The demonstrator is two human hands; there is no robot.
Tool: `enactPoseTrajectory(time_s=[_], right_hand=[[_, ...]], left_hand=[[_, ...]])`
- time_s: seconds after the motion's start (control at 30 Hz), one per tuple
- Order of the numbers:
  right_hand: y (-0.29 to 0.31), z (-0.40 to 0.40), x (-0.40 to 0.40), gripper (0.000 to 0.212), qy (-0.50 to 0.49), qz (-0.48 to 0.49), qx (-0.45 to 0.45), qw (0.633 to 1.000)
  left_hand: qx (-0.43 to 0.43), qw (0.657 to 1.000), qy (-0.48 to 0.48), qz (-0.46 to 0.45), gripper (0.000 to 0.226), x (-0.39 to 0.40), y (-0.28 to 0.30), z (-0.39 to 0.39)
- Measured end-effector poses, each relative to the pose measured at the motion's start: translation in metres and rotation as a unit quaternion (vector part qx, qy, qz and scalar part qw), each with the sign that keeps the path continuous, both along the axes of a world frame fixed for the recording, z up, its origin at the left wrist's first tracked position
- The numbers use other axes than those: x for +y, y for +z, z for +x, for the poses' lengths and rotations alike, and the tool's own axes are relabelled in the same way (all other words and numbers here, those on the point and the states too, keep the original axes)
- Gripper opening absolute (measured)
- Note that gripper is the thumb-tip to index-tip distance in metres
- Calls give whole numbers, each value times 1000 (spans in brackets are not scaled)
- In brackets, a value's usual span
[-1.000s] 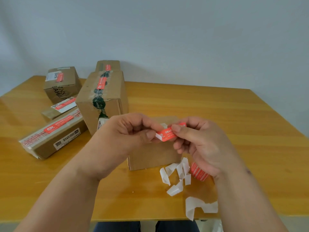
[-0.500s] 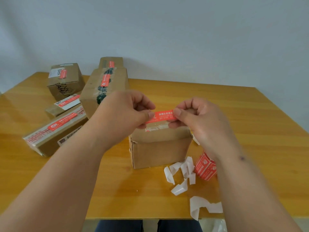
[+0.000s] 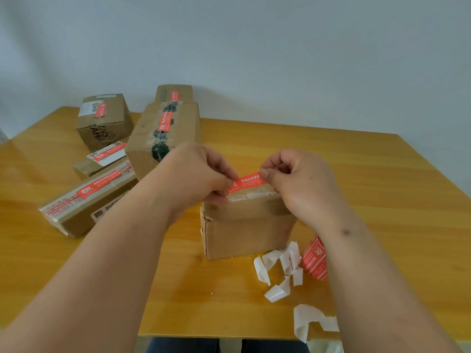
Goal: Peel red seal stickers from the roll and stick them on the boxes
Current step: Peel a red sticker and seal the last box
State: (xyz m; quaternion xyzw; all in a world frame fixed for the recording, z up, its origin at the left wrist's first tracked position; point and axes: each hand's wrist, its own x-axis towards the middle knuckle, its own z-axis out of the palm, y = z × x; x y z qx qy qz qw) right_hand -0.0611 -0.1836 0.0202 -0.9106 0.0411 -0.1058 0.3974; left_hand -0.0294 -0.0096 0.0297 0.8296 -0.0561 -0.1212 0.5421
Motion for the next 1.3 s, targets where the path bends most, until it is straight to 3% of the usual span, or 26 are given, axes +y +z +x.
enactPoseTrajectory(time_s=[0.27, 0.37, 0.47, 1.3], right_hand=[[-7, 8, 5, 10, 13, -127, 42, 991], [-9, 9, 6, 11, 10, -147, 48, 988], [-8, 8, 6, 11, 10, -151, 50, 987], [-8, 9, 10, 10, 14, -207, 65, 976]], left_hand=[[1, 996, -3, 87, 18, -10, -7, 4], [-13, 994, -16, 111, 31, -12, -8, 6], [-30, 990, -26, 134, 41, -13, -9, 7], [-47, 981, -30, 184, 41, -16, -10, 13]])
